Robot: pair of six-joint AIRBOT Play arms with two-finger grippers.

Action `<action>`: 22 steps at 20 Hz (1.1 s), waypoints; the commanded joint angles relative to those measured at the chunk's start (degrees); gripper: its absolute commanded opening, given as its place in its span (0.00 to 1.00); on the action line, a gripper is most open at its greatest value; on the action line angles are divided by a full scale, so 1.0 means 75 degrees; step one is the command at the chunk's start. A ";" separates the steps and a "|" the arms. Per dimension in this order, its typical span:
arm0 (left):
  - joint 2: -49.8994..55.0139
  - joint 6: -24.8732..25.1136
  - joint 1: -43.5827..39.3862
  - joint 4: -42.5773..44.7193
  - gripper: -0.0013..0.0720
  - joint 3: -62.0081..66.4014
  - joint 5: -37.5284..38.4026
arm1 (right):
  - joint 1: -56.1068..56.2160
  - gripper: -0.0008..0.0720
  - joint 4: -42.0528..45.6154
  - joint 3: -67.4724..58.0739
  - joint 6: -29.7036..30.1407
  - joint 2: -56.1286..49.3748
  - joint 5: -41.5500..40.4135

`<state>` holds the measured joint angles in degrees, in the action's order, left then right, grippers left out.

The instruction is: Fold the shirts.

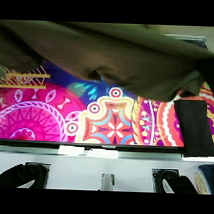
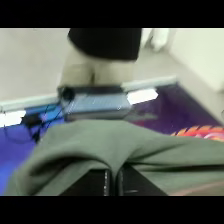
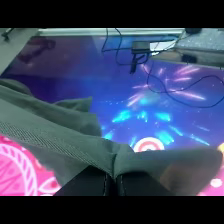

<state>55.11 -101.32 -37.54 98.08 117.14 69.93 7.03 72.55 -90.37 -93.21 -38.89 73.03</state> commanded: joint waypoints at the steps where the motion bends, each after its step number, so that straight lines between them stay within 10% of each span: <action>1: -0.0184 0.0020 -0.0003 -0.0227 0.07 0.0111 -0.0548 | -0.0006 0.05 0.0140 -0.0067 -0.0408 0.0233 0.0822; 8: 0.0545 0.0085 0.0058 0.0210 0.07 -0.2509 0.0889 | 0.0003 0.05 -0.0128 0.1311 -0.0839 -0.0909 0.3716; 15: 0.2460 -0.0583 0.0146 -0.1664 0.09 -0.6047 -0.0915 | 0.0003 0.05 -0.0737 0.6688 -0.1239 -0.0857 0.0589; 18: 0.3083 -0.0274 0.0149 -0.2465 0.81 -0.5788 -0.0178 | 0.0003 0.05 -0.0982 0.7114 -0.1402 -0.0854 0.0245; 22: 0.2471 0.0697 0.0854 -0.0493 0.84 -0.5266 0.1792 | 0.0003 0.05 -0.0979 0.7114 -0.1297 -0.0854 0.0248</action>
<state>75.18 -100.05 -34.20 87.07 76.42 74.52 7.01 66.08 -38.72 -102.87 -45.25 76.69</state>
